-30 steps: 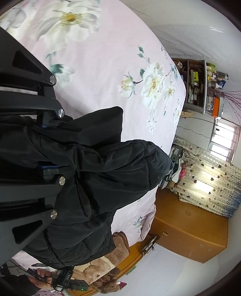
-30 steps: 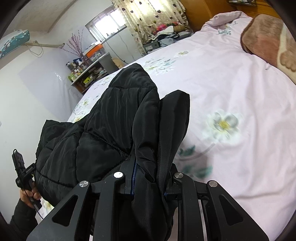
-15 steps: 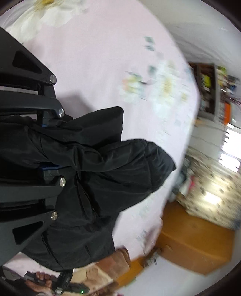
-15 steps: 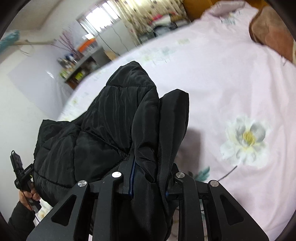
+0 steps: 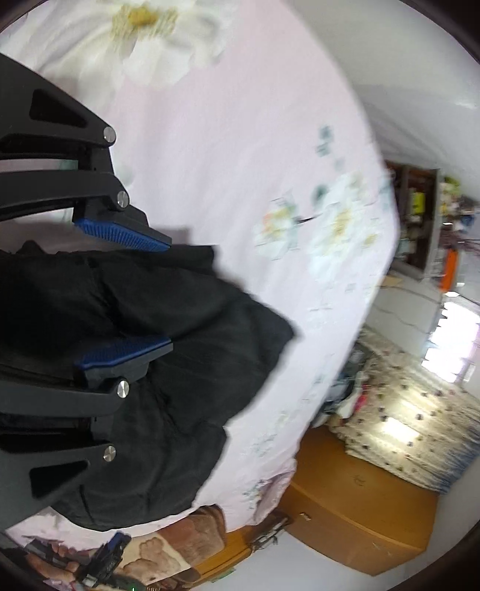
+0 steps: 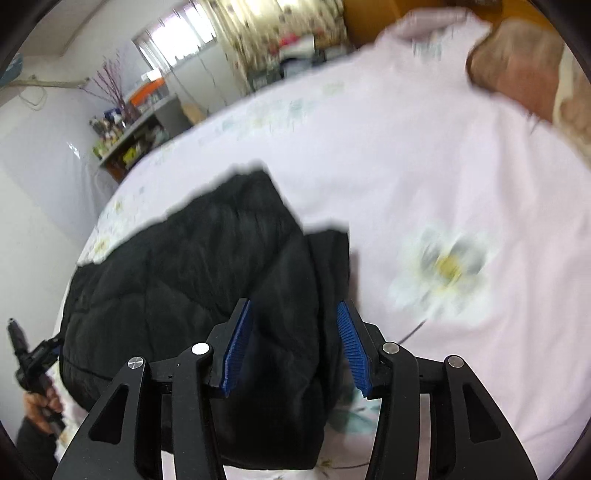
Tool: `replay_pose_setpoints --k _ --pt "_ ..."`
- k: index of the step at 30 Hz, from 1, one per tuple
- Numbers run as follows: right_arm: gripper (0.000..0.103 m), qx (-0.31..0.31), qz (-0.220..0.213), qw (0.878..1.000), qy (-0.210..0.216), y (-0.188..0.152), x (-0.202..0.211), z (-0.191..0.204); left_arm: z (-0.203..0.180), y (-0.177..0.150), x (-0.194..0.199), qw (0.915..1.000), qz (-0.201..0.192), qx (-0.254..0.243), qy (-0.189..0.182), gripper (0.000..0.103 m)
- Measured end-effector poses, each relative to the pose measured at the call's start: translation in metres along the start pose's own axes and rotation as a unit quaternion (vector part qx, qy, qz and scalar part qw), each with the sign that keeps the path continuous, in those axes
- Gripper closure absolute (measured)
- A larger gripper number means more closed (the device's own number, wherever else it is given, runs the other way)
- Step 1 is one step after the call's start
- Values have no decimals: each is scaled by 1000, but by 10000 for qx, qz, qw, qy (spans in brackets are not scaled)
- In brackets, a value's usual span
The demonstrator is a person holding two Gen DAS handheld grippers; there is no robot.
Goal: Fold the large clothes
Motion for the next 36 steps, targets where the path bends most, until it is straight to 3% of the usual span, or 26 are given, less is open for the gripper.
replay_pose_setpoints --k 4,9,12,22,28,36 --pt "54 278 -231 9993 108 8 13 19 -24 14 -3 9994 -102 -305 -129 53" --pt "54 625 244 9977 -26 0 -21 40 -26 5 -45 9980 402 -485 67 53" --pt "55 568 466 9972 -109 -5 -39 33 -24 3 -48 9983 431 -383 75 53" --pt "55 590 -7 9983 -27 -17 29 33 -65 -16 10 9977 195 -648 49 53" --pt "55 784 -346 9963 37 -42 82 61 -98 -53 58 9968 196 -778 46 49" --pt "55 869 -545 9946 128 -91 143 70 -137 -101 121 9946 128 -1024 97 44"
Point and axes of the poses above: each gripper's, at about its wrist camera, not at the fingertips, and x roughly against the way its jaws point, z to its left, y to its top, the point moved 1 cm from there along -x, roughly the way its jaws point, and after that the axes turned 12 degrees about -y, right-handed, at the moved point
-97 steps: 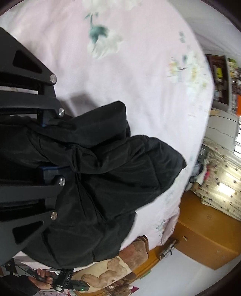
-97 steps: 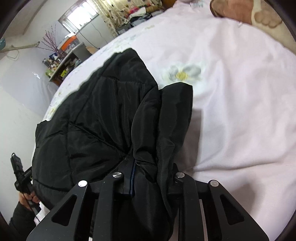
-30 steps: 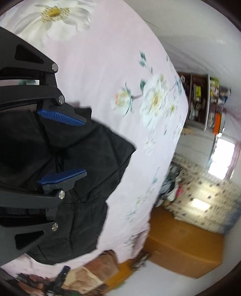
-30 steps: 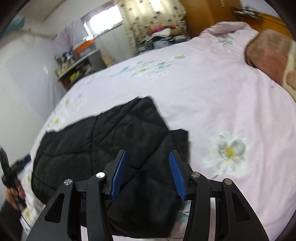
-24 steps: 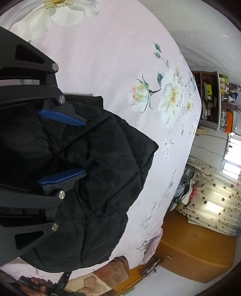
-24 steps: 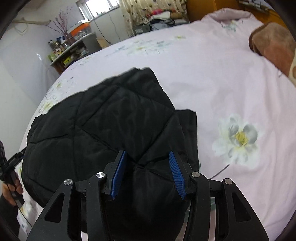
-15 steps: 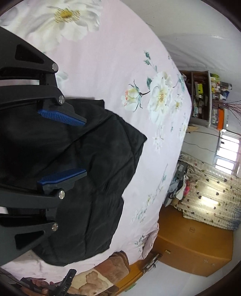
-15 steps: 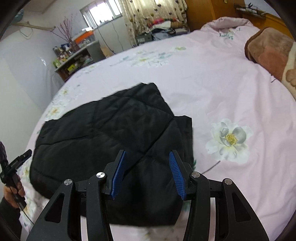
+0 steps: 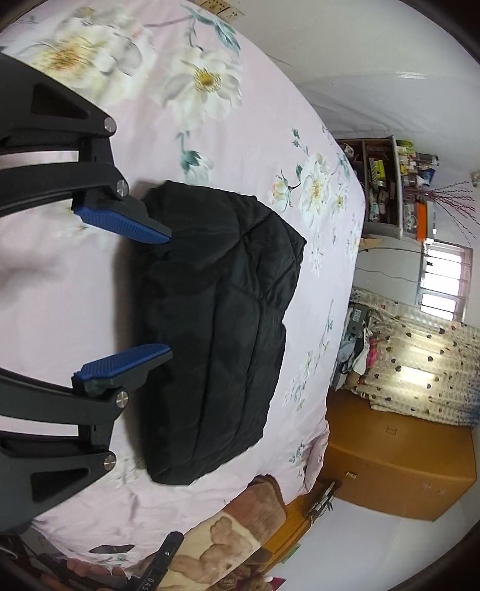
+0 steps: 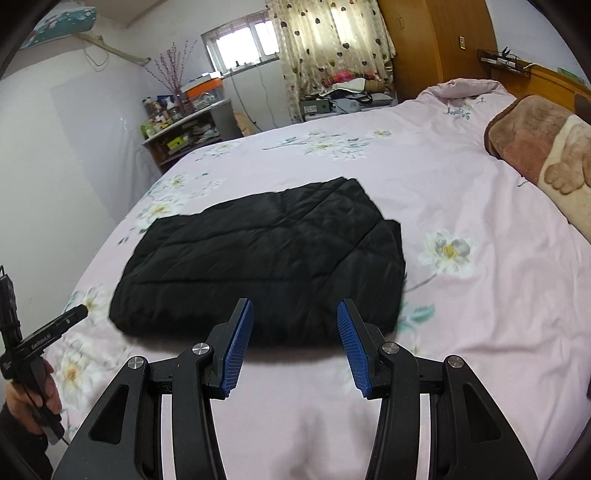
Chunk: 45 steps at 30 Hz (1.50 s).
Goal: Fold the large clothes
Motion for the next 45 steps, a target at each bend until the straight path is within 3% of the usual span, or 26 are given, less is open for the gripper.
replay_pose_setpoints --k 9,16,18,23,30,45 --pt "54 394 -36 9991 -119 -58 62 31 -38 -40 57 9998 -119 -120 52 40" --pt "54 585 -243 9977 -236 -91 110 42 -60 -76 96 9992 -110 -309 210 29" --pt "46 622 -277 9973 -287 -99 120 44 -63 -85 102 9992 -72 -300 242 27" --pt "44 734 -316 9962 -342 -113 138 49 -66 -104 117 9996 15 -195 208 27" --pt "44 872 -359 9948 -378 -124 146 56 -68 -124 118 9992 200 -184 296 27" --pt "44 950 -214 9943 -429 -127 133 58 -68 -125 103 9993 307 -11 202 27"
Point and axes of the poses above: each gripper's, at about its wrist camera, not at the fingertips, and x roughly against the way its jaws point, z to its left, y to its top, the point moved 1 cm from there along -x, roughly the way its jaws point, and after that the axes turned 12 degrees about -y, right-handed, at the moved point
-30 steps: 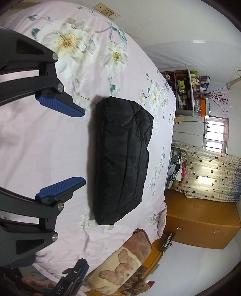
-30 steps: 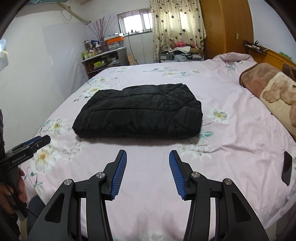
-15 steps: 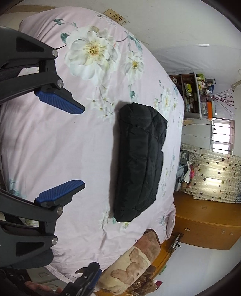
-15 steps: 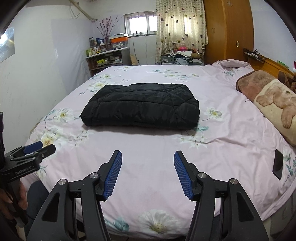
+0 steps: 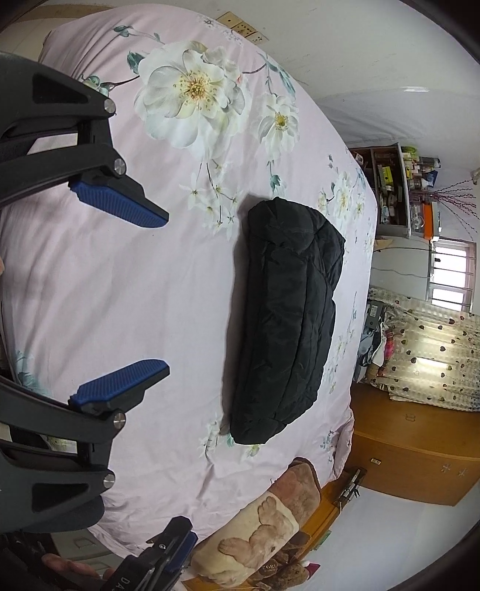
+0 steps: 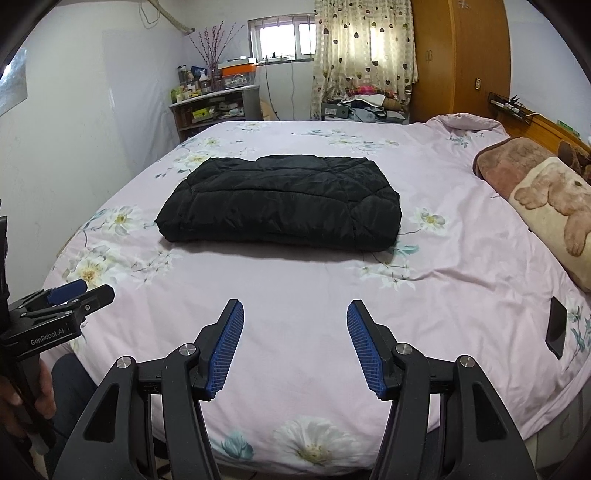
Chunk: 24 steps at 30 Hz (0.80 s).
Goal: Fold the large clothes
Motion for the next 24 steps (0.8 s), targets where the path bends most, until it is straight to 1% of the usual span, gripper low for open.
replay_pose_setpoints --k 10,24 --pt "44 27 67 10000 8 -2 -5 1 -2 0 -1 10000 -18 -25 53 27" --pt "44 28 83 10000 7 -2 -5 1 -4 -1 -1 10000 -11 -51 -23 27"
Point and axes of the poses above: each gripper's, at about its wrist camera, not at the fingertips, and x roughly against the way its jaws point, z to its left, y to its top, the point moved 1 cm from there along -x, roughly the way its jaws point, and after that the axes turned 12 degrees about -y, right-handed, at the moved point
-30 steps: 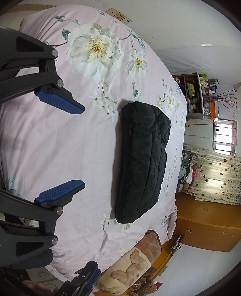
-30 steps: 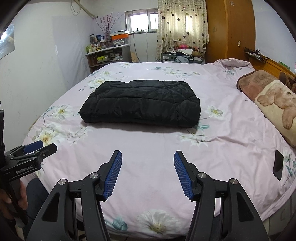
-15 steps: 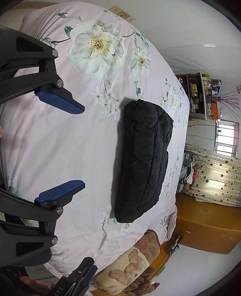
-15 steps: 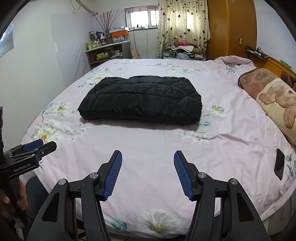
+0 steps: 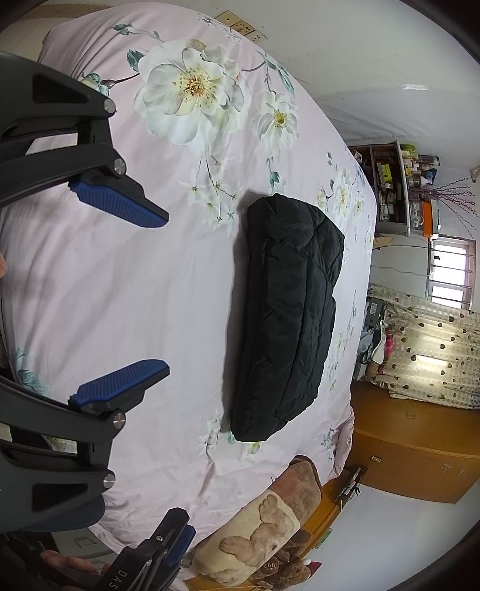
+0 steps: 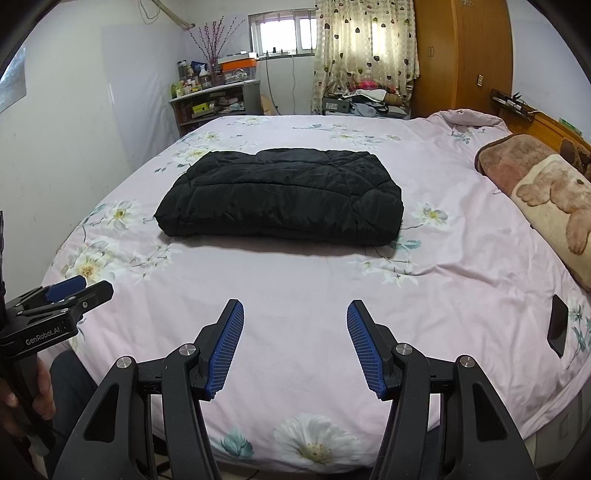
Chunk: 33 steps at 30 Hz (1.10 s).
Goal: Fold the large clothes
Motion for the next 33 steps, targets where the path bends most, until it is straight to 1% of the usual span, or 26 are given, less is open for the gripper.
replay_pose_setpoints --k 25,28,33 --pt "44 9 13 10000 -6 0 0 1 -5 0 1 10000 14 -14 -6 27" --pt "44 1 15 10000 -7 0 0 1 -7 1 1 10000 10 -46 40 27" --pt "44 4 17 10000 -12 0 0 2 -6 2 0 10000 15 -42 -11 27"
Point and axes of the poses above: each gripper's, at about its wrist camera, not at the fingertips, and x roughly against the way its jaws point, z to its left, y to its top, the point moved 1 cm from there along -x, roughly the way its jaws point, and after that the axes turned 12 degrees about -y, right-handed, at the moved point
